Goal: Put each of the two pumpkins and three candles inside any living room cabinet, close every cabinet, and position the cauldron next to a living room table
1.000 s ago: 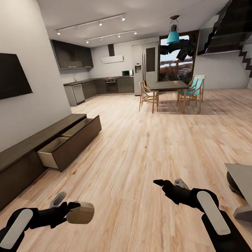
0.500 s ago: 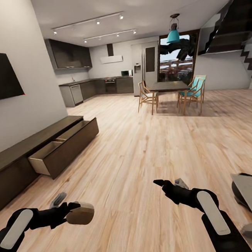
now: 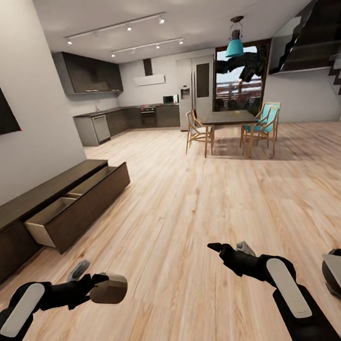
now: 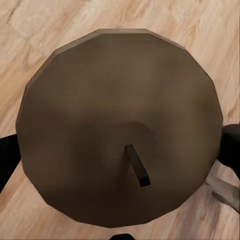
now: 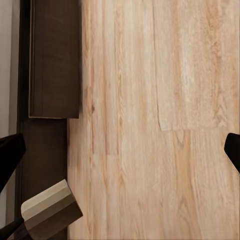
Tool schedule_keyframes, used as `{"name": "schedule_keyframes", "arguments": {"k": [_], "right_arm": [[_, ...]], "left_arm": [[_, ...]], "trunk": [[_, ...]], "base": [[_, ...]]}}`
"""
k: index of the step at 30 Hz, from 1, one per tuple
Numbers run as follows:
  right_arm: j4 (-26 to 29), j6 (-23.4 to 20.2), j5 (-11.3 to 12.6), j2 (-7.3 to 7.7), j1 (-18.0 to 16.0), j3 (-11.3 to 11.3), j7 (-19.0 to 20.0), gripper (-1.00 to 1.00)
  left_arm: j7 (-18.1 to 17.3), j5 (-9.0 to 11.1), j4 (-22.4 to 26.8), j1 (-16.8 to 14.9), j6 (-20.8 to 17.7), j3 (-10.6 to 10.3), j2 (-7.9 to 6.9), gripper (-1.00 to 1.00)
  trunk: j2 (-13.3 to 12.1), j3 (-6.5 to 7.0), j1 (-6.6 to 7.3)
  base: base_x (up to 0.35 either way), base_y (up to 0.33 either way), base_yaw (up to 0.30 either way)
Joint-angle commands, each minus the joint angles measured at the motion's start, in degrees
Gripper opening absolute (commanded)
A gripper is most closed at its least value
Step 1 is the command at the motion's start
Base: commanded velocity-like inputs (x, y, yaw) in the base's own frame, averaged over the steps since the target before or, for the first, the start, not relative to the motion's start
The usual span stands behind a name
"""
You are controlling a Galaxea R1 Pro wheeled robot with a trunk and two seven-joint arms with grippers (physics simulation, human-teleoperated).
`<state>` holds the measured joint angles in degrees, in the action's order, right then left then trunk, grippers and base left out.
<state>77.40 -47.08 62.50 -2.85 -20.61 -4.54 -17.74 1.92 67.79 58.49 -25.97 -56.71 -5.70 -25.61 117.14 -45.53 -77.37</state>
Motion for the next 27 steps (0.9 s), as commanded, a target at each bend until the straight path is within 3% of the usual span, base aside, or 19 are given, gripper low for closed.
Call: {"name": "schedule_keyframes", "arguments": {"k": [1, 27], "right_arm": [[0.1, -0.2, 0.6, -0.05, 0.0, -0.1, -0.5, 1.00], [0.0, -0.2, 1.5, -0.05, 0.0, -0.1, -0.6, 1.00]], "left_arm": [[0.2, 0.7, 0.0, 0.0, -0.1, -0.1, -0.05, -1.00], [0.2, 0.7, 0.0, 0.0, -0.1, -0.1, -0.05, -1.00]], "trunk": [[0.0, -0.06, -0.02], [0.0, -0.56, -0.02]], "base": [[0.308, -0.107, 0.000], [0.323, -0.038, 0.016]]}}
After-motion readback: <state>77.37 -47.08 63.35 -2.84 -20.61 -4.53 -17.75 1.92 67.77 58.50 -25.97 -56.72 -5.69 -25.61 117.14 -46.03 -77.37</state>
